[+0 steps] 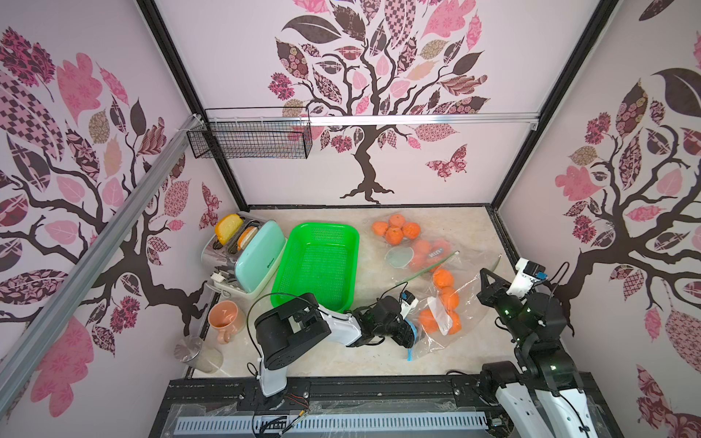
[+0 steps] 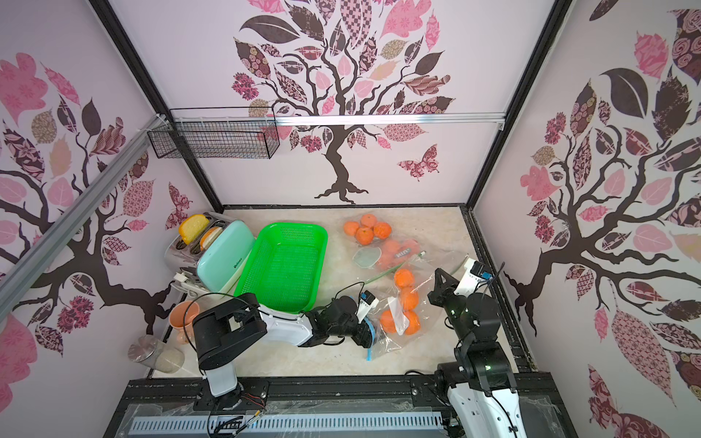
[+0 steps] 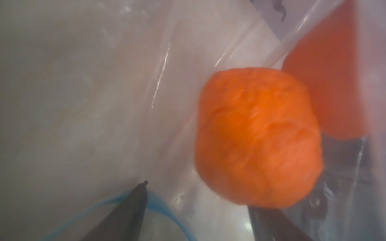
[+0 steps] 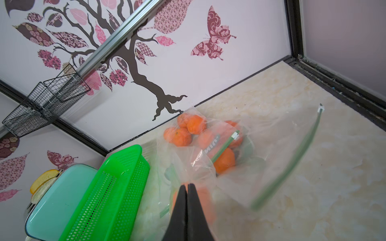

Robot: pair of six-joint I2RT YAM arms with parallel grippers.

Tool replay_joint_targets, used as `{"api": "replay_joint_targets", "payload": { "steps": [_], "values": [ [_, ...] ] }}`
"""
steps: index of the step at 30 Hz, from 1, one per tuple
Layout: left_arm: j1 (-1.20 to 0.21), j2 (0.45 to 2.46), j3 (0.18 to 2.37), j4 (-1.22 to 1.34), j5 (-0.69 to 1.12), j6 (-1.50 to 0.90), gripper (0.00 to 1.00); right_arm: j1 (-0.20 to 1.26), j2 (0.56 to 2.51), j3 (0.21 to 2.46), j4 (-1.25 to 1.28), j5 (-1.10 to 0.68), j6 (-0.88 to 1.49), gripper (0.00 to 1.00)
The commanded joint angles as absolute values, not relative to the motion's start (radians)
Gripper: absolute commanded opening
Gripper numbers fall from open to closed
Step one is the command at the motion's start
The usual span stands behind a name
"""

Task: Open the zip-top bag and take out the orange
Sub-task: Adjust the zipper food storage bag at the center of the board, then pick up the orange from the zipper food storage bag.

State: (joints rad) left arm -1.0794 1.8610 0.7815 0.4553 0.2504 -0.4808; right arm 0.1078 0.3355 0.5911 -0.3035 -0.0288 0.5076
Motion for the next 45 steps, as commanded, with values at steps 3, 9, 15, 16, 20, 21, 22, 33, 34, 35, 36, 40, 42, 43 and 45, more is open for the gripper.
{"api": "replay_joint_targets", "payload": {
  "steps": [3, 9, 15, 16, 20, 21, 22, 33, 34, 35, 36, 40, 42, 43, 45],
  "values": [
    [-1.077, 1.873, 0.745, 0.35, 0.222, -0.477, 0.79, 0.114, 0.36, 0.591, -0.337, 0.08, 0.494, 0.0],
    [-1.082, 1.867, 0.759, 0.319, 0.21, -0.468, 0.79, 0.114, 0.38, 0.515, -0.412, 0.11, 0.544, 0.0],
    [-1.101, 1.872, 0.804, 0.251, 0.162, -0.447, 0.8, 0.114, 0.465, 0.495, -0.444, 0.121, 0.599, 0.15],
    [-1.104, 1.871, 0.813, 0.239, 0.153, -0.444, 0.8, 0.114, 0.479, 0.49, -0.449, 0.119, 0.613, 0.16],
    [-1.124, 1.87, 0.87, 0.171, 0.11, -0.417, 0.8, 0.114, 0.538, 0.458, -0.462, 0.084, 0.667, 0.28],
    [-1.129, 1.875, 0.891, 0.133, 0.089, -0.41, 0.8, 0.114, 0.548, 0.439, -0.457, 0.068, 0.676, 0.27],
    [-1.132, 1.882, 0.909, 0.104, 0.067, -0.408, 0.8, 0.114, 0.554, 0.425, -0.449, 0.057, 0.682, 0.26],
    [-1.144, 1.936, 1.034, 0.044, -0.005, -0.417, 0.74, 0.114, 0.589, 0.357, -0.389, 0.013, 0.707, 0.21],
    [-1.146, 1.942, 1.045, 0.044, -0.002, -0.416, 0.73, 0.114, 0.59, 0.349, -0.383, 0.01, 0.709, 0.21],
    [-1.147, 1.947, 1.054, 0.044, 0.0, -0.413, 0.72, 0.114, 0.593, 0.34, -0.375, 0.009, 0.71, 0.21],
    [-1.15, 1.952, 1.065, 0.044, 0.0, -0.41, 0.7, 0.114, 0.595, 0.335, -0.374, 0.008, 0.715, 0.21],
    [-1.151, 1.953, 1.068, 0.041, 0.005, -0.411, 0.56, 0.114, 0.589, 0.334, -0.368, 0.013, 0.713, 0.21],
    [-1.152, 1.932, 1.051, 0.038, 0.003, -0.416, 0.46, 0.114, 0.585, 0.333, -0.365, 0.025, 0.71, 0.21],
    [-1.153, 1.919, 1.046, 0.028, 0.007, -0.415, 0.44, 0.114, 0.583, 0.331, -0.361, 0.029, 0.71, 0.21],
    [-1.156, 1.889, 1.042, -0.02, 0.015, -0.408, 0.37, 0.114, 0.587, 0.329, -0.357, 0.047, 0.711, 0.21]
  ]
}}
